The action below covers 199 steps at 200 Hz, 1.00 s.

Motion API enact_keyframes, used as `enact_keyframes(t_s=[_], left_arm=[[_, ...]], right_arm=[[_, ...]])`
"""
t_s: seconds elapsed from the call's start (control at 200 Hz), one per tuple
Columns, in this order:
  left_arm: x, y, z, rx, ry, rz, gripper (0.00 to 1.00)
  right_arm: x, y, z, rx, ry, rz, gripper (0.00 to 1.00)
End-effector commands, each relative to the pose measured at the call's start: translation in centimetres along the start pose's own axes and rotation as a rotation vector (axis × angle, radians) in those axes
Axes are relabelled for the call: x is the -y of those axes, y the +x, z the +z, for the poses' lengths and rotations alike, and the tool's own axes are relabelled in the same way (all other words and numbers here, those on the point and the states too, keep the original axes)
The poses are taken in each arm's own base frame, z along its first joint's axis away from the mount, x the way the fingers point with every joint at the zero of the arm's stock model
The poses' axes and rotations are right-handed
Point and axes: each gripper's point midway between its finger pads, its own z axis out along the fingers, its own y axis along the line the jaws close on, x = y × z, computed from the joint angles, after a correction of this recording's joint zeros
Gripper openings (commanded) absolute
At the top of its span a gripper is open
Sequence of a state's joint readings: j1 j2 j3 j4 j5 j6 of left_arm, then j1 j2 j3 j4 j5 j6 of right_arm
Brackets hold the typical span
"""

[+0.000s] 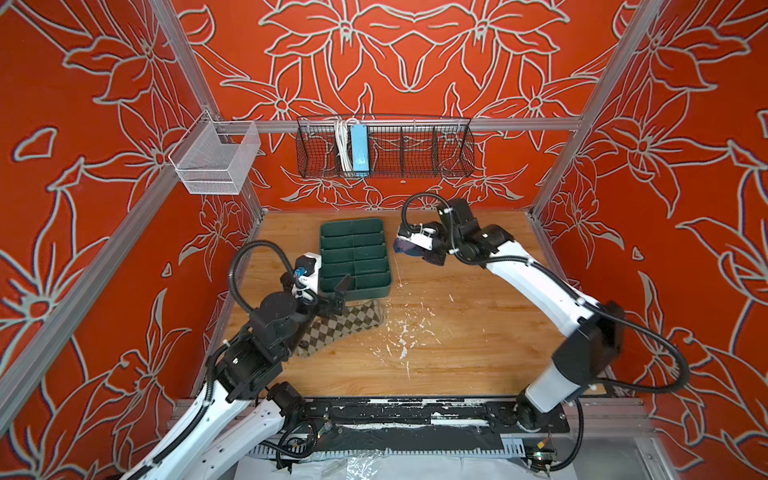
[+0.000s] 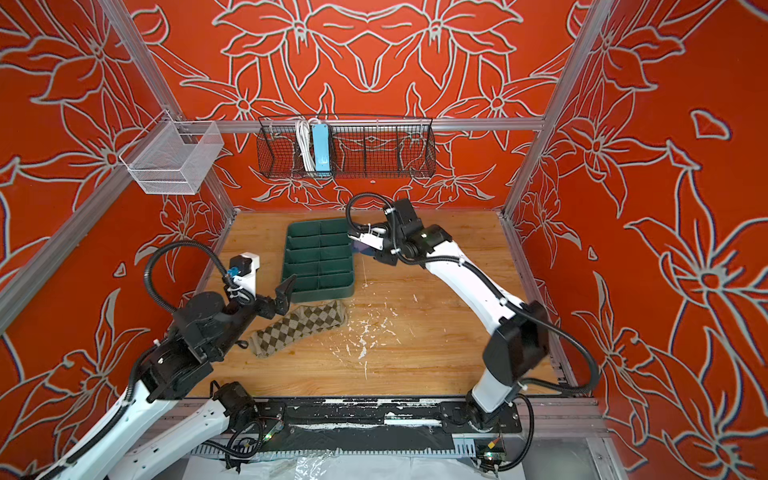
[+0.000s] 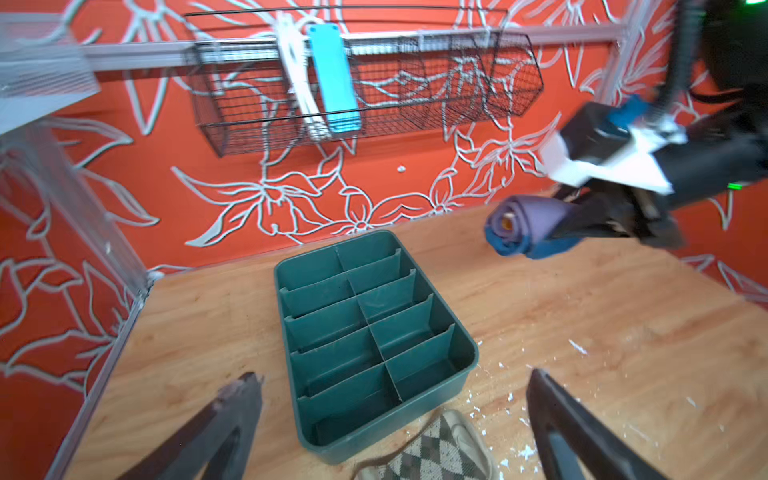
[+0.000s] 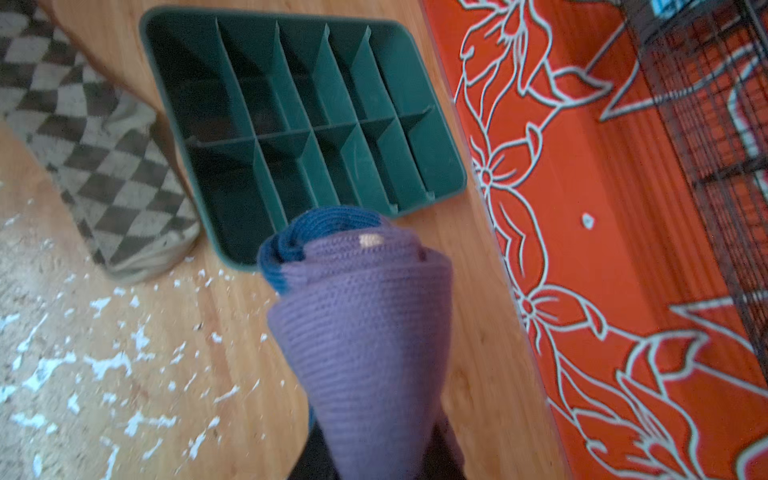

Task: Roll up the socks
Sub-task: 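Carry the rolled purple sock with the right gripper over the green tray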

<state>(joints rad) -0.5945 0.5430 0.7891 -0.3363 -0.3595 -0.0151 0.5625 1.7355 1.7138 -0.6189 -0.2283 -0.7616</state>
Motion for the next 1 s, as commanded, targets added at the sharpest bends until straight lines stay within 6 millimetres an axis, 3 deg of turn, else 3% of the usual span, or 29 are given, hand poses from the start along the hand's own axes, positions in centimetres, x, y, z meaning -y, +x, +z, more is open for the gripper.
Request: enact_keyframes(t_s=[0.0,0.065,0.23,0.35,0.555,0.791,0.896,0.991], left_arm=[[-1.9,2.5,-1.4,-0.051,-0.073,-0.071,0.97],[-2.8,3.4,-2.6,-0.064,-0.102,-0.072,0.97],[-4.8,3.6,-4.3,0.004,-0.176,-0.084,0.97],[-3.4,3.6,-3.5,0.022,-0.104,-0.059,0.97],[-1.8,5.0,-1.1,-0.106,-0.067,-0.011,0.97],[-0.7,5.5,-0.2,-0.131,-0.024,0.008,0.97],[-0.8,5.1,-0.3,-0.118,-0.027,0.0,0.97],[-0.9,4.8,-0.5,-0.107,-0.025,-0.014,0.97]], right_arm=[[-0.3,-1.9,2.7,0.019,-0.125,0.079,0.0],[-0.1,-2.3,5.2,0.009,-0.171,0.093,0.0],[-1.7,-2.9,10.7,0.001,-0.277,-0.035,0.0],[-1.9,-2.0,14.3,-0.03,-0.254,-0.086,0.0],[-3.5,-0.3,19.0,-0.094,-0.225,-0.206,0.0],[-2.6,0.5,21.5,-0.146,-0.124,-0.207,0.0],[-1.6,-0.3,20.7,-0.125,-0.093,-0.183,0.0],[-0.2,-2.4,19.1,-0.052,-0.059,-0.149,0.0]])
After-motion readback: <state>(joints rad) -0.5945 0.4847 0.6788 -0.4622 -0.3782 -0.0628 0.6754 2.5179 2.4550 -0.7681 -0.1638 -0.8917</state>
